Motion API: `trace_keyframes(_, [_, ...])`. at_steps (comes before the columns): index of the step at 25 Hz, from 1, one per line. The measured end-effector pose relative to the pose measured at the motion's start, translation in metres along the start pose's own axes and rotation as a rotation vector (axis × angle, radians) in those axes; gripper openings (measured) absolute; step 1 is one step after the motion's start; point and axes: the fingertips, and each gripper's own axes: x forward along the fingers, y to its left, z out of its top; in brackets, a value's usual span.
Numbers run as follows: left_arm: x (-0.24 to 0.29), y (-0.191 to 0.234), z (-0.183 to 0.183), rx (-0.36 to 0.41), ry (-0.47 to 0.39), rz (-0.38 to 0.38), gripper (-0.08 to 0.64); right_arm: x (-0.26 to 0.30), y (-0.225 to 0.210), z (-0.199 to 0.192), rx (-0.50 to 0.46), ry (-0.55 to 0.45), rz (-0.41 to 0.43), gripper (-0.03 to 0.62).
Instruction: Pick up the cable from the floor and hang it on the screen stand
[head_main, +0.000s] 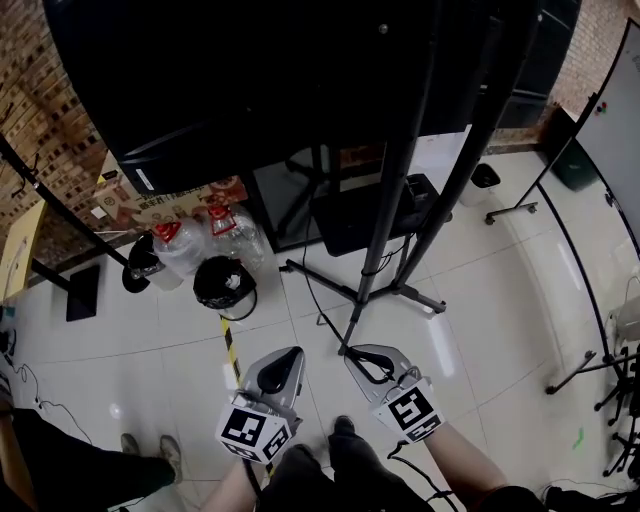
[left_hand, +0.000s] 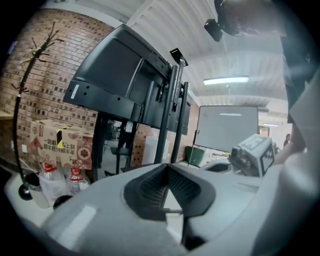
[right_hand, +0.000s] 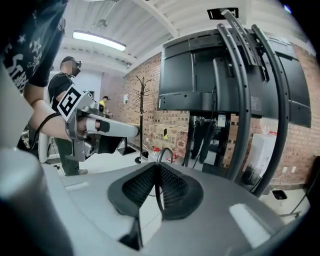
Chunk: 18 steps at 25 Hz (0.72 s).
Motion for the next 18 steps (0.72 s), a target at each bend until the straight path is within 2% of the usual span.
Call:
trace_keyframes(3, [-0.002, -0.011, 0.024, 0.037, -0.020, -0.012, 0.005, -0.013, -0.008, 0.027, -0.024, -0.039, -0.027, 0.029])
trace_keyframes(6, [0.004, -0.028, 0.047, 0.138, -0.041, -0.055, 0.005, -0.022, -0.022, 0.050, -0.046, -0.092, -0.042, 0.029])
trace_keyframes(8, [0.005, -0.038, 0.058, 0.171, -0.052, -0.058, 0.006, -0.031, -0.029, 0.061, -0.056, -0.117, -0.048, 0.029])
trace_keyframes(13, [-0.003, -0.045, 0.095, 0.160, -0.114, -0.023, 0.005, -0.049, -0.036, 0.098, -0.084, -0.161, -0.066, 0.029])
trace_keyframes(16, [-0.002, -0.039, 0.101, 0.169, -0.144, -0.008, 0.005, -0.051, -0.039, 0.112, -0.107, -0.190, -0.071, 0.029])
trace_keyframes(18, [-0.003, -0.031, 0.105, 0.153, -0.148, 0.029, 0.005, -0.053, -0.036, 0.120, -0.112, -0.209, -0.076, 0.029])
